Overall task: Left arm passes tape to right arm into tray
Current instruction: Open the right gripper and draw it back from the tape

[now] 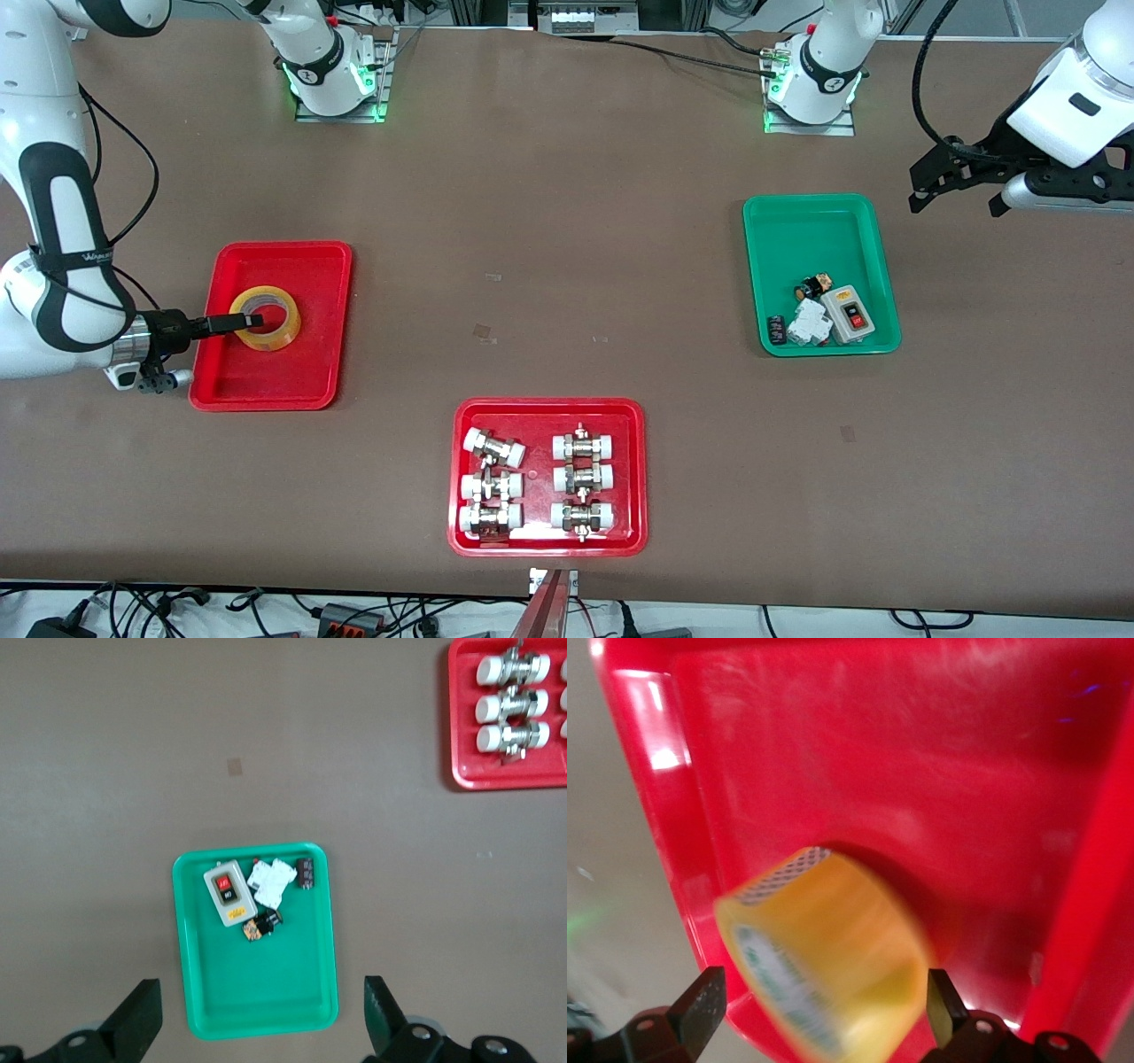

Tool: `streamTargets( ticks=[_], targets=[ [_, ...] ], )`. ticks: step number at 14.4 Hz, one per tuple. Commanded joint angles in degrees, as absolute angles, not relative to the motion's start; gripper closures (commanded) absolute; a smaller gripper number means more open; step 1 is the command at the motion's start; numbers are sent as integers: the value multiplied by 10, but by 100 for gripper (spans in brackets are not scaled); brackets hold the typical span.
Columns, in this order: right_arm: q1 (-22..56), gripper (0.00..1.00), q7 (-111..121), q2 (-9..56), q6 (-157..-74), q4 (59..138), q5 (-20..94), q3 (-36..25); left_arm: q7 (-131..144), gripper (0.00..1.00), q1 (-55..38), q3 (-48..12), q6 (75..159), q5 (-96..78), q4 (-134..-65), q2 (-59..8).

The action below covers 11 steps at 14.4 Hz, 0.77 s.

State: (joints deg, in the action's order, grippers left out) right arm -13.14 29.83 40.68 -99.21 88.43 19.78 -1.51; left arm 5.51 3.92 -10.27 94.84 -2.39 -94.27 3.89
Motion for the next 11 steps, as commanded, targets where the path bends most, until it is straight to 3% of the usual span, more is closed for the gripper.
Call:
streamTargets(
  ticks=[1, 5, 11],
  targets=[
    [-105, 0, 255, 347, -992, 884, 135, -17, 59, 0, 46, -102, 954, -18, -903, 20],
    [-57, 0, 133, 278, -946, 829, 42, -15, 55, 0, 47, -81, 904, -33, -901, 24],
    [-42, 0, 43, 258, -771, 635, 17, -15, 31, 0, 49, -80, 864, -24, -886, 18]
  ],
)
